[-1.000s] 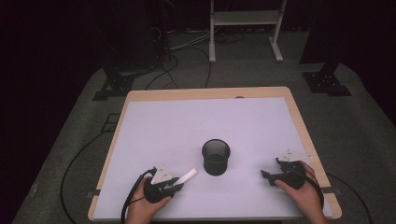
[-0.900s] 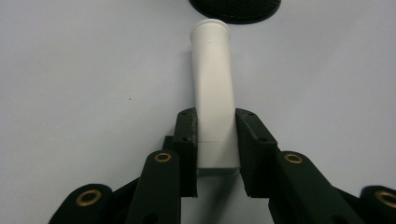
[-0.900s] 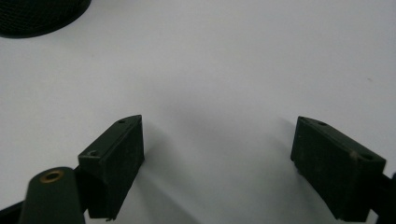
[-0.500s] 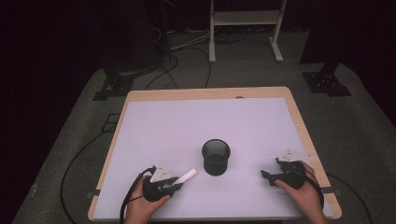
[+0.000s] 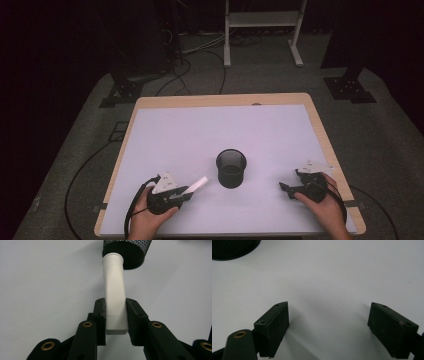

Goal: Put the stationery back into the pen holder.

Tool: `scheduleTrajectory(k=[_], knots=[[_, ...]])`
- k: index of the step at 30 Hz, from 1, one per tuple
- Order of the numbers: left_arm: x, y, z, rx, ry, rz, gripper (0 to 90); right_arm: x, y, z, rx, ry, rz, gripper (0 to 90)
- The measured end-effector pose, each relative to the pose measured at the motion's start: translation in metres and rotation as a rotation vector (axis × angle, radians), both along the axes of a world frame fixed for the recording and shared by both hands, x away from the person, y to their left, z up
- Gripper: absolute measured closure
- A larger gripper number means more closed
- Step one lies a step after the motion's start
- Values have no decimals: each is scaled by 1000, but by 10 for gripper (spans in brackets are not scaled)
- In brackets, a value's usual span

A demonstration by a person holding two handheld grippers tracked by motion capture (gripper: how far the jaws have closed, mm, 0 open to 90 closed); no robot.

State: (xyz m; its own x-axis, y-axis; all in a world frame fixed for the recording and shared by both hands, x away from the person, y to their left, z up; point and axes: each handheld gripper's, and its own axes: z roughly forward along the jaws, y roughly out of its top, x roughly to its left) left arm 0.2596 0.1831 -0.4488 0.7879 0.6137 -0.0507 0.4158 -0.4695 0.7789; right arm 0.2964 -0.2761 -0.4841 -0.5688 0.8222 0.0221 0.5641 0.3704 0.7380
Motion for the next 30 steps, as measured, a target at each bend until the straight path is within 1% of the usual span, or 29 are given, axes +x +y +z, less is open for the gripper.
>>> scheduleTrajectory(k=[3,10,21,26,30], knots=[[0,1,5,-16,-12,-1,710,0,0,0,-1,0,0,162],[-1,0,23,-56,-50,-11,710,0,0,0,0,0,0,162],[4,-10,43,-72,-94,-38,710,0,0,0,1,0,0,162],[8,-13,56,-97,-120,-48,710,0,0,0,1,1,0,162],[13,-16,63,-106,-128,-61,710,0,0,0,1,1,0,162]])
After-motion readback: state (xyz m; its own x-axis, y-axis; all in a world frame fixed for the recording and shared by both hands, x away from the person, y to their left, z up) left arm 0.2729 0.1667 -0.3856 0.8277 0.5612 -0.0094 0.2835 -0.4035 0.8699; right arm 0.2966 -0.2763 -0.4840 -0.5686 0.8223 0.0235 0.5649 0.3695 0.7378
